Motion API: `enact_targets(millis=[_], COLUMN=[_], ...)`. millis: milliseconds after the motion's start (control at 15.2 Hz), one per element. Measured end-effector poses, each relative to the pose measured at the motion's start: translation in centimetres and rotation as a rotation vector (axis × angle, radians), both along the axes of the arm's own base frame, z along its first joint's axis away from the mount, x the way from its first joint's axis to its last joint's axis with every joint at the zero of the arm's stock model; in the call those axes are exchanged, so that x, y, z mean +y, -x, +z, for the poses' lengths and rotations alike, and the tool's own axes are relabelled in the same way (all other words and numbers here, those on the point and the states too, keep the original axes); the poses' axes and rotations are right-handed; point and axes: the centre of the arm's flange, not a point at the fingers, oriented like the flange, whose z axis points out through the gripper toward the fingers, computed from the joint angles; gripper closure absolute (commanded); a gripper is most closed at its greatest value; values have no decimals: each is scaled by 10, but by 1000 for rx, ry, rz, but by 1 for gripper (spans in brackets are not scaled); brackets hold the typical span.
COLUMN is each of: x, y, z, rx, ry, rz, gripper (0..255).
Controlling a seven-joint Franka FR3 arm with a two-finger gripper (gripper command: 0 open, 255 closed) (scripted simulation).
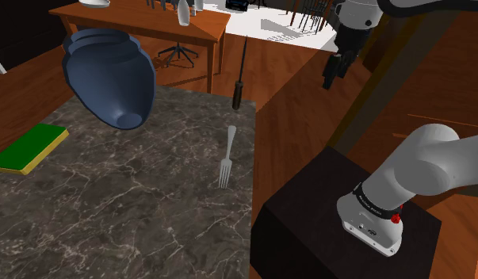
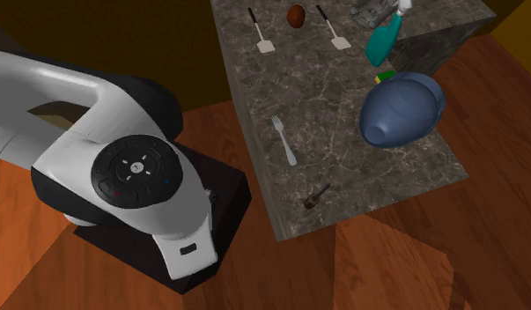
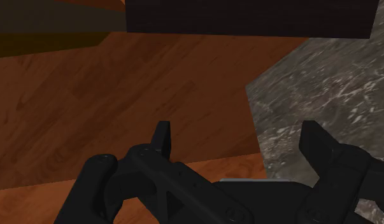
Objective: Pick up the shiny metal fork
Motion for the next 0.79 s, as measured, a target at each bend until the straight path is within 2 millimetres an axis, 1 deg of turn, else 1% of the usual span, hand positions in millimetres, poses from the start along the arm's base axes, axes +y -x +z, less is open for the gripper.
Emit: enact_targets(millis=[66, 198, 264, 528, 726, 792], x=[0, 15, 25, 71, 110, 120], y=[0, 6, 5, 14, 12, 15], z=[0, -5, -6, -20, -30, -36], rx=[0, -10, -17, -50, -74, -83], ry=[0, -1, -2, -6, -9, -10], rz=[0, -31, -55, -162, -245, -274], gripper=[0, 0, 0, 0, 0, 0])
